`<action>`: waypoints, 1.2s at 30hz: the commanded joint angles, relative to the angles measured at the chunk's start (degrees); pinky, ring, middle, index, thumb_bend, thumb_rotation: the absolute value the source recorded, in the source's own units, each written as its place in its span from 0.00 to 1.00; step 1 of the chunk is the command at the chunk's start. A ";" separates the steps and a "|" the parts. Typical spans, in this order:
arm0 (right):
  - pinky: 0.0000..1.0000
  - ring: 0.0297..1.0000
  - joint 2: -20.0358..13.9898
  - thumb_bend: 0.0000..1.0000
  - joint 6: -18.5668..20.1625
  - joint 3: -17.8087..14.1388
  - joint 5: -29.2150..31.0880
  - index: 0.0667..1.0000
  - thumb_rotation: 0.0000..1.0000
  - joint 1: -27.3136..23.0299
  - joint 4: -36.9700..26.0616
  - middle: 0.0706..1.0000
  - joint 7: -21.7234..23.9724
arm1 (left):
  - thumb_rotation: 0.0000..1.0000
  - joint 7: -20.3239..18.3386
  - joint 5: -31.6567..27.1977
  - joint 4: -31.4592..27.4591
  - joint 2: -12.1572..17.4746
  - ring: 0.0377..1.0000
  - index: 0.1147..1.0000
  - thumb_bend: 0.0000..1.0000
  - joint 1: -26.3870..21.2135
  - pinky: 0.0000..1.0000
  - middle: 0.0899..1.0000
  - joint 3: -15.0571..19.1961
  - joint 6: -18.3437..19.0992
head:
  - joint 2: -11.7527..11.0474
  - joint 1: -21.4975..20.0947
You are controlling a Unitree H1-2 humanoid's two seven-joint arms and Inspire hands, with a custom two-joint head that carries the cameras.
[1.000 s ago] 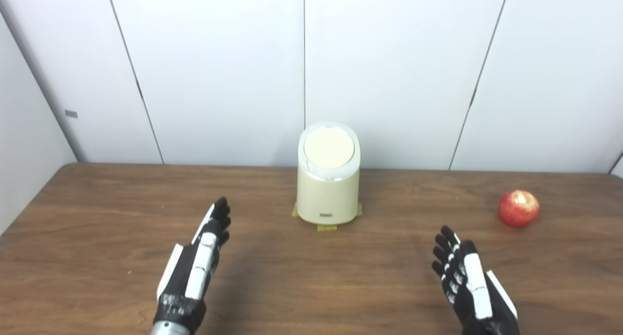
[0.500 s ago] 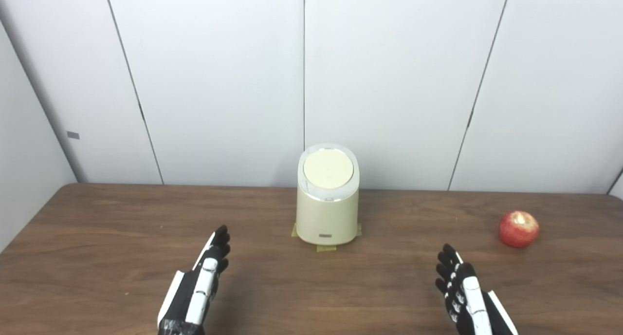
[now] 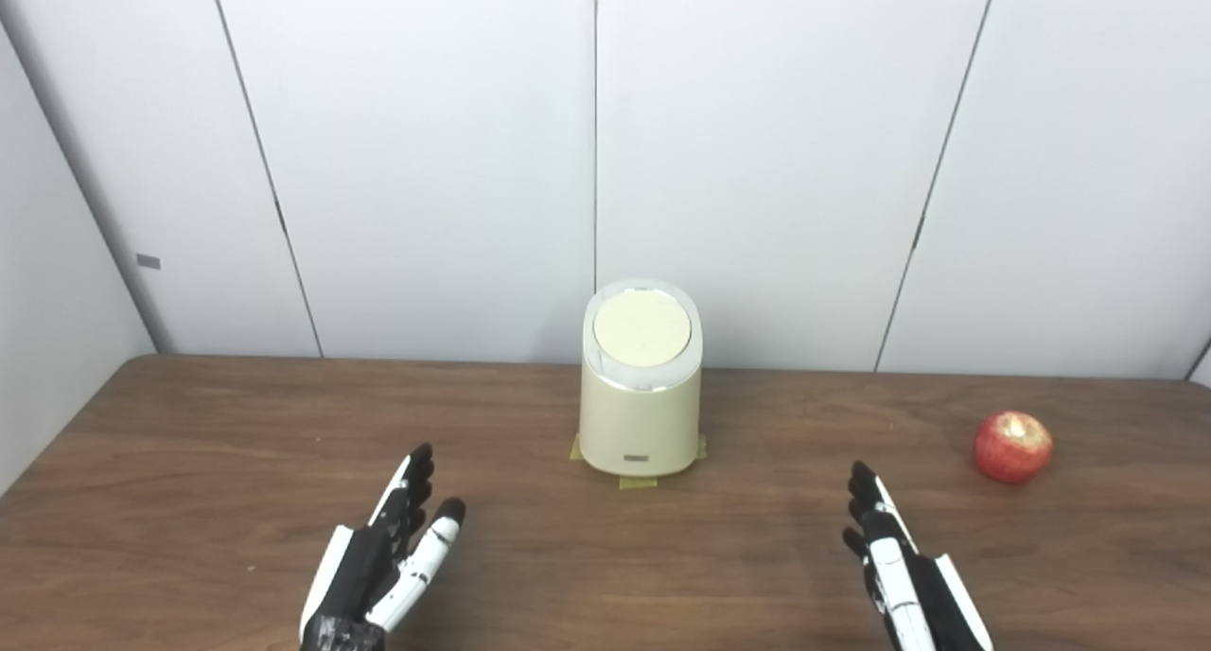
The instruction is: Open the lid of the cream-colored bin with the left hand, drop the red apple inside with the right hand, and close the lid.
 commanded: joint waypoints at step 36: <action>0.90 0.98 0.32 0.48 -3.84 0.23 0.74 0.94 1.00 -1.83 3.91 0.98 -1.47 | 0.38 -2.73 5.62 23.16 -1.65 0.90 0.93 0.71 -36.01 0.86 0.91 1.42 6.29 | -1.59 -1.48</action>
